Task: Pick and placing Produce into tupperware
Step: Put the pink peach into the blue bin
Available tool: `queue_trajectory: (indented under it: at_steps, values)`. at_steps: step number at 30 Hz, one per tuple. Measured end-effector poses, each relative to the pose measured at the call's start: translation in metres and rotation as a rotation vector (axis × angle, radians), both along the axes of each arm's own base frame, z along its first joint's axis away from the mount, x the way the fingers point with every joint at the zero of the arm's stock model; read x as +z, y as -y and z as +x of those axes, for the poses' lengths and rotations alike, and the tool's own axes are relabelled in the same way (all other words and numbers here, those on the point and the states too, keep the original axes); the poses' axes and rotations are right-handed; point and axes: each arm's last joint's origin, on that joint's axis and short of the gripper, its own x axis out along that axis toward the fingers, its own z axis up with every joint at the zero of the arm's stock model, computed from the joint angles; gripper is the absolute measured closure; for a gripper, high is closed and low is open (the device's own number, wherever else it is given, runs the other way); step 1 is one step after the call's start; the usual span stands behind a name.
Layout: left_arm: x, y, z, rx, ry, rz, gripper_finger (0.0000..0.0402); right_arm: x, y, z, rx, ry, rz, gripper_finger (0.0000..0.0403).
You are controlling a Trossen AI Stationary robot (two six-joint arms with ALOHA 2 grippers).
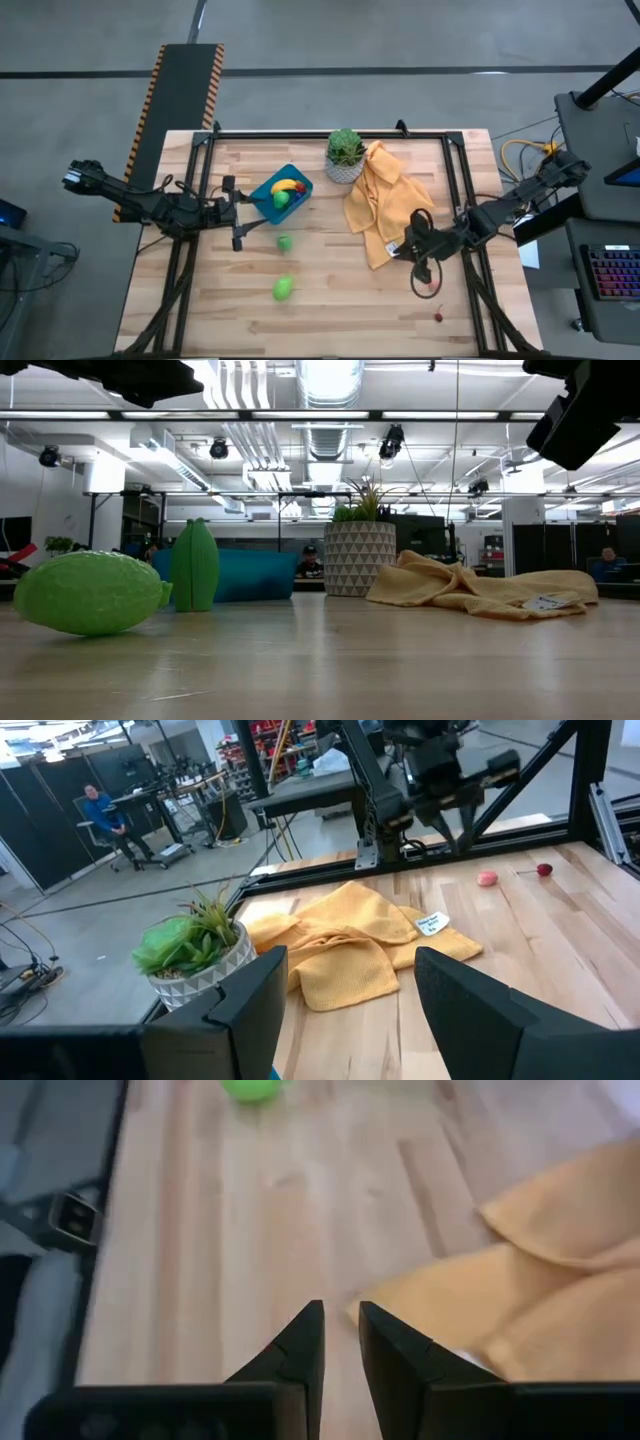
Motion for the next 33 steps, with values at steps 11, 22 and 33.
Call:
queue_trajectory:
  at_steps: [11, 22, 33]
  values:
    - [-0.004, 0.003, 0.007, 0.0, -0.008, 0.001, 0.0196, 0.026, -0.045, 0.041, 0.261, 0.256, 0.224, 0.0227]
    - [-0.009, 0.005, 0.013, 0.002, -0.042, -0.009, 0.0196, 0.023, -0.09, 0.08, 0.143, -0.149, 0.222, 0.0171]
    - [-0.009, 0.005, 0.013, 0.003, -0.039, -0.011, 0.0196, -0.017, -0.11, 0.063, -0.465, -0.77, -0.018, 0.018]
